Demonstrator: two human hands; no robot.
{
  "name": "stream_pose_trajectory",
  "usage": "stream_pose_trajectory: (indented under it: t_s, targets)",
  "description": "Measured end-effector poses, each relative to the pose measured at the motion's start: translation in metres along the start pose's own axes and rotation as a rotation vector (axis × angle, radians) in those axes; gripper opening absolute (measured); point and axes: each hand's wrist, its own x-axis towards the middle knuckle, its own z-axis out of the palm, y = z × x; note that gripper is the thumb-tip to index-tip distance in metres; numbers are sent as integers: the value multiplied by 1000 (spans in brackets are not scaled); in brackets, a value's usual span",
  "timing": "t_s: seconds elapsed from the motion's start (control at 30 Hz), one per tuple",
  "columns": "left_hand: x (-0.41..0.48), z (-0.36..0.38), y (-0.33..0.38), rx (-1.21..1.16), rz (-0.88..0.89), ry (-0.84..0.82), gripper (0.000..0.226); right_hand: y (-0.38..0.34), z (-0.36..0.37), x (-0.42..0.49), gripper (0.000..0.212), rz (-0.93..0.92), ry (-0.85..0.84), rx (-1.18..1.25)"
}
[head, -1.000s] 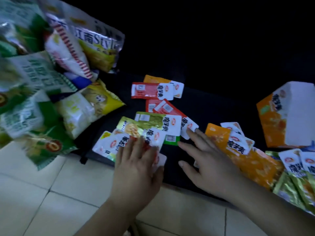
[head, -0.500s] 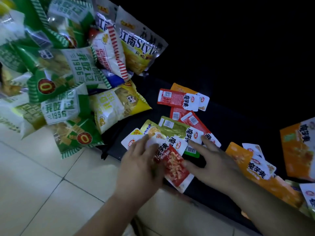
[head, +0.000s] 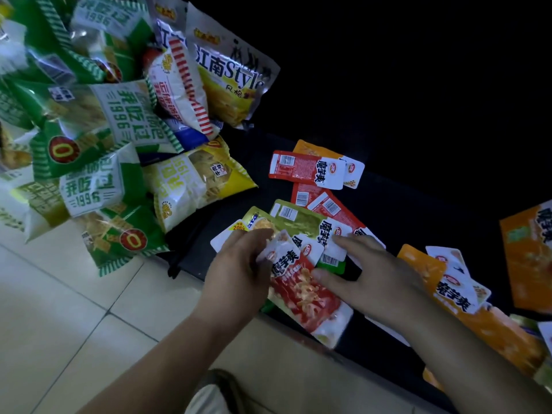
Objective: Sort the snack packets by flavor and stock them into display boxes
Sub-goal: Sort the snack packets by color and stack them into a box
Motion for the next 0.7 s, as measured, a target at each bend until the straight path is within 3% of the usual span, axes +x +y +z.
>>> stream_pose_trajectory:
  t_s: [0.1, 0.17, 0.3, 0.37, 0.43, 0.53, 0.6, 0.7]
  targets:
    - [6, -5, 12, -264, -97, 84, 34, -7, 2, -4, 86, -38, 122, 64]
    - [11, -7, 29, -575, -217, 55, 31, -14, 6, -8, 74, -121, 124, 85]
    - [20, -2, 44, -731, -242, 39, 27, -14, 9, -3, 39, -19, 38, 600]
    - [22, -3, 33, -628, -224, 35, 32, -5, 7, 1, 36, 58, 119, 706]
    - [18, -4, 12, -316, -146, -6, 36, 5, 2, 1, 38, 104, 174, 668]
    - [8, 0, -5, 96, 129, -182, 49, 18, -3, -2, 60, 123, 188, 532]
    - [2, 10, -3, 230, 334, -291, 61, 24, -4, -4, 71, 142, 193, 469]
    - [-2, 27, 3, 372, 407, -361, 78, 31, -3, -5, 76, 118, 245, 400]
